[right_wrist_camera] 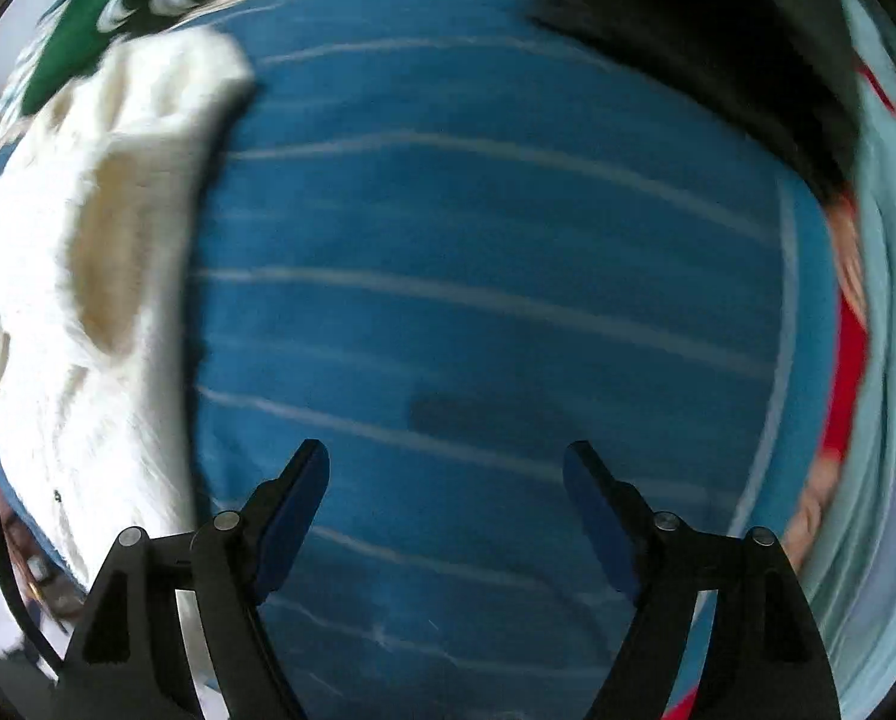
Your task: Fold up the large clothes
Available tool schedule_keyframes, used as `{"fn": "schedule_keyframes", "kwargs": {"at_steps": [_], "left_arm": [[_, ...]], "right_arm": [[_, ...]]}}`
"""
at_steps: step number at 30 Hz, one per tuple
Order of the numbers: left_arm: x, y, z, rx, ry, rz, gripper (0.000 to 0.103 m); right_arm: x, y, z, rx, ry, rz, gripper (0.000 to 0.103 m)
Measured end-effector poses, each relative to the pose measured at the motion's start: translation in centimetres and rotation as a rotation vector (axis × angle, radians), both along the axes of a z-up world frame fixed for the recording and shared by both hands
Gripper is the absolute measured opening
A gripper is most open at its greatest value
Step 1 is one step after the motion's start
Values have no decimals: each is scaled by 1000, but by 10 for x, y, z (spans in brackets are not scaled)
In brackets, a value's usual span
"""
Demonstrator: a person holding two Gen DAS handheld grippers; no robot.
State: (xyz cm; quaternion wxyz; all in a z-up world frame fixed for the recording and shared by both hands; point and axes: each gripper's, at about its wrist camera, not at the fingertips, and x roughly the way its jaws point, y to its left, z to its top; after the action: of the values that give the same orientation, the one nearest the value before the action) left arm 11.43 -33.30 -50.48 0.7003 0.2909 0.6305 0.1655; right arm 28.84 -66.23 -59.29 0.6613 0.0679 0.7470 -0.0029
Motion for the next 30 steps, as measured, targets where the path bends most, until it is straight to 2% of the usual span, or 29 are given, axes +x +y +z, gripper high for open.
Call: {"fn": "schedule_keyframes", "kwargs": {"at_steps": [4, 7, 9, 11, 15, 17, 18, 19, 20, 21, 22, 23, 24, 27, 28, 29, 30], "left_arm": [[-2, -21, -25, 30, 33, -25, 103], [2, -16, -57, 121, 48, -15, 103], [4, -3, -70, 198, 32, -2, 103], [9, 16, -74, 243, -6, 27, 103], [24, 55, -63, 243, -66, 129, 101], [30, 67, -50, 212, -109, 158, 70], [32, 75, -42, 160, -133, 182, 40], [33, 81, -35, 113, -150, 200, 23], [36, 86, -28, 86, -167, 210, 22], [38, 90, -21, 77, -186, 209, 21], [40, 94, -16, 65, -195, 210, 21], [41, 98, -11, 50, -202, 214, 21], [41, 100, -8, 40, -203, 213, 20], [42, 105, -3, 10, -197, 206, 20], [42, 105, -2, 7, -198, 200, 20], [41, 105, -1, -3, -195, 198, 20], [42, 106, -1, -17, -191, 201, 20]], "right_arm": [[-27, -39, 7, -24, 27, -78, 82], [-39, -78, 8, -23, 38, -115, 82], [-24, -65, 6, -19, 37, -131, 82], [-12, -52, 9, -13, 31, -135, 82], [20, -31, 8, 27, 12, -114, 82], [33, -17, 5, 66, 8, -91, 82], [43, -8, 2, 119, 1, -75, 82], [53, 3, -1, 188, -12, -56, 82], [59, 13, -1, 243, -22, -49, 82], [71, 27, -2, 370, -37, -42, 82], [79, 33, -1, 433, -44, -40, 83], [89, 53, -3, 553, -73, -30, 85], [94, 65, -4, 622, -91, -23, 90], [116, 105, -18, 834, -78, -52, 90], [123, 117, -27, 883, -61, -71, 90], [127, 112, -31, 899, -32, -90, 90], [130, 126, -41, 903, 3, -111, 90]]}}
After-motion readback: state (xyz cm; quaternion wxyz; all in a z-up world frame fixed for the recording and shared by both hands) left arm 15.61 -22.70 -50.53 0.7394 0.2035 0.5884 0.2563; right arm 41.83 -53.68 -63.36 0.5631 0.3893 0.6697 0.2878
